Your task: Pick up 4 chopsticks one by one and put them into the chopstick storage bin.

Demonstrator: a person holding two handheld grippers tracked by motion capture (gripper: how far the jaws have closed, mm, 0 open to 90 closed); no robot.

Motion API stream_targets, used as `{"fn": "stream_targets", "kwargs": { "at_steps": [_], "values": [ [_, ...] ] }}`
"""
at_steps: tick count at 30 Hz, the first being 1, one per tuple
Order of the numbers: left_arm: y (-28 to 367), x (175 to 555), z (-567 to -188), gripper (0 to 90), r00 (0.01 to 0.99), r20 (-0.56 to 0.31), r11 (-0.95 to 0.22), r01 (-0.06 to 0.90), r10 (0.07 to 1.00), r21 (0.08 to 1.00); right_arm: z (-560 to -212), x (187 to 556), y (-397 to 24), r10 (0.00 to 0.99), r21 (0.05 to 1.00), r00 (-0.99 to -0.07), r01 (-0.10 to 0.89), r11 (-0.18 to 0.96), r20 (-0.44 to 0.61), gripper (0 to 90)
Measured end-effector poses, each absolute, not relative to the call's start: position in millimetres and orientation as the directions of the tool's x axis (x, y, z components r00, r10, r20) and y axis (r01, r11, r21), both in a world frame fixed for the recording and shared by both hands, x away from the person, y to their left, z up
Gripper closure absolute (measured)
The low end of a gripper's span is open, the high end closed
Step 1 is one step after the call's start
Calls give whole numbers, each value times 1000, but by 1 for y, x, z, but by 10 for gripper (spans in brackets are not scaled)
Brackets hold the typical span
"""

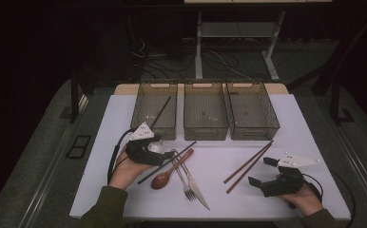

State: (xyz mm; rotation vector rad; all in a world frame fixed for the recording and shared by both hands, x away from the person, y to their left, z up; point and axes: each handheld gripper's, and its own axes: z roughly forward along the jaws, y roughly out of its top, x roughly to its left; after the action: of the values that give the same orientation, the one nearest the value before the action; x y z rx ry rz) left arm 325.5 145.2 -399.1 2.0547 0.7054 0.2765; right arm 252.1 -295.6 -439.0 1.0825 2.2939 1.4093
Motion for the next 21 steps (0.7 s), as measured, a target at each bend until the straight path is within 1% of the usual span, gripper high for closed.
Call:
{"fn": "stream_targets", "kwargs": {
  "at_steps": [6,13,18,21],
  "values": [
    [142,312,-404,164,826,-61,-424,349,561,835,-439,251,-294,692,848,-704,458,268,161,8],
    [144,297,-415,184,828,-67,-438,361,557,823,-438,251,-293,692,849,-703,457,265,162,8],
    [151,292,-420,262,828,-77,-438,370,555,819,-438,250,-293,692,851,-704,454,265,160,8],
    [155,294,-422,354,820,-86,-432,383,566,816,-438,251,-293,693,850,-702,456,265,161,8]
  ]
}}
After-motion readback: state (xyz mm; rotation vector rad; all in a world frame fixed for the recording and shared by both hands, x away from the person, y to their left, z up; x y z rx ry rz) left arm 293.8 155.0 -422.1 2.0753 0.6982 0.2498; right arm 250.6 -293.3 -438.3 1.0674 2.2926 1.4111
